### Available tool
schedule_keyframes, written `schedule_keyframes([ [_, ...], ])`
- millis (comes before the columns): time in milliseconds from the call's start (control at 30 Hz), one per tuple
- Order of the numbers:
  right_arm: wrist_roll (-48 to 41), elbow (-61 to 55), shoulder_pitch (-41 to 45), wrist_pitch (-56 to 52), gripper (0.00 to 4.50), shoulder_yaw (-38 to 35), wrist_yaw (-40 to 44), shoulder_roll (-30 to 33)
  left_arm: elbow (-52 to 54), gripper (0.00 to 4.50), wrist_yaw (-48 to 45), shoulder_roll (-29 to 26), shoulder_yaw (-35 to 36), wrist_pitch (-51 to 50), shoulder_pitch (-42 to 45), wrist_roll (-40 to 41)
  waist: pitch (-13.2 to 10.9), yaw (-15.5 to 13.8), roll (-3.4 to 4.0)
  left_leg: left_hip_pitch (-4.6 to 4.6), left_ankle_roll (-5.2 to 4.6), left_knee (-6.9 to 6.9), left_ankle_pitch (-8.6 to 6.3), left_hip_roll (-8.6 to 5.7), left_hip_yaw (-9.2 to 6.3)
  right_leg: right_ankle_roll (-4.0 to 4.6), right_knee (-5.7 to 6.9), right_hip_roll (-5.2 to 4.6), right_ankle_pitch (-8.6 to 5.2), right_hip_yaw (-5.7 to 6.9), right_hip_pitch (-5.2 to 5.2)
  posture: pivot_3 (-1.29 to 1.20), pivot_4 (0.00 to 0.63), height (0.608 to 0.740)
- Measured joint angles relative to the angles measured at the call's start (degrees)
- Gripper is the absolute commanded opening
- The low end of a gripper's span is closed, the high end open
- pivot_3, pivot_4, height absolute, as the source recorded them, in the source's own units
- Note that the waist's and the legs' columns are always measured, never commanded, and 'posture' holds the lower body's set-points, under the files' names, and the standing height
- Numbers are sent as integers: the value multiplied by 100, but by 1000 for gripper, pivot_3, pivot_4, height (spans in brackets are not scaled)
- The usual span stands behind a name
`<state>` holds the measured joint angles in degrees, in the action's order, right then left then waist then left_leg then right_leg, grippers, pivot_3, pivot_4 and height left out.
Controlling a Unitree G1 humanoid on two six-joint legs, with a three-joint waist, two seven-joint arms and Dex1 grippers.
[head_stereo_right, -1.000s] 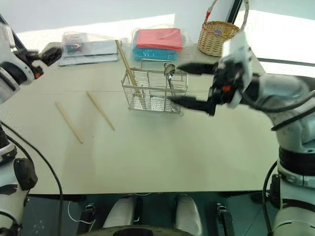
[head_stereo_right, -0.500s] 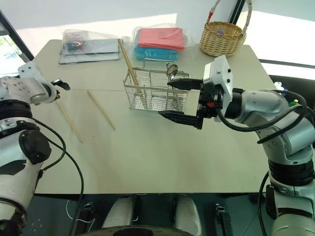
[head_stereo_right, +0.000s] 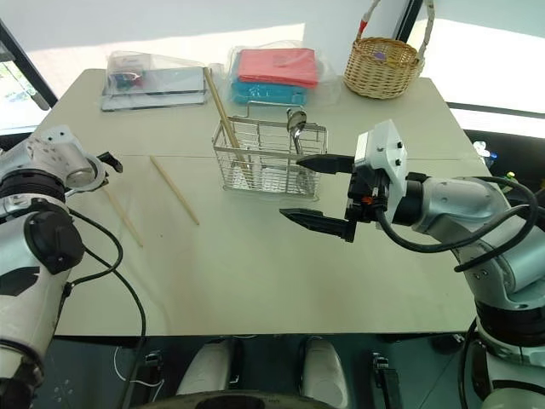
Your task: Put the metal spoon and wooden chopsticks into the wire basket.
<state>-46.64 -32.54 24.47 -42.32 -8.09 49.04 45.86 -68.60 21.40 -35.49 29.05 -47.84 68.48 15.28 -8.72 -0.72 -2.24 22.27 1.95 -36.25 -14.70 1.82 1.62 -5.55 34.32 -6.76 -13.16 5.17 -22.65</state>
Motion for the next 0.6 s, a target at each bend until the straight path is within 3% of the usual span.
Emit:
schedule_keyframes([
  [133,-73,-33,-91,1,4376,-2,-48,0,-176,4500,85,9,47,242,-27,26,0,-1,-1,0,0,0,0,-1,1,0,0,-2,0,0,0,0,150,703],
  [233,-92,-84,-114,5,4500,-5,-85,4,-259,3737,153,9,86,376,-27,26,1,-1,-1,0,0,0,0,0,1,0,0,-2,0,0,0,0,150,703],
  [467,-97,-99,-183,10,4500,-5,-97,25,-321,368,251,-4,115,456,-27,30,1,-19,-2,-1,0,-1,0,-2,0,0,0,-3,0,0,3,0,150,703],
  [500,-99,-100,-194,10,4500,-5,-86,30,-321,85,262,-4,120,463,-26,33,1,-18,-2,-1,0,-1,0,-3,0,0,0,-3,0,0,3,0,150,703],
  [600,-101,-100,-217,12,4500,-10,-49,49,-322,85,278,-4,128,461,-26,39,1,-10,-1,-1,0,-1,0,-2,0,0,1,-3,0,0,2,0,150,703],
])
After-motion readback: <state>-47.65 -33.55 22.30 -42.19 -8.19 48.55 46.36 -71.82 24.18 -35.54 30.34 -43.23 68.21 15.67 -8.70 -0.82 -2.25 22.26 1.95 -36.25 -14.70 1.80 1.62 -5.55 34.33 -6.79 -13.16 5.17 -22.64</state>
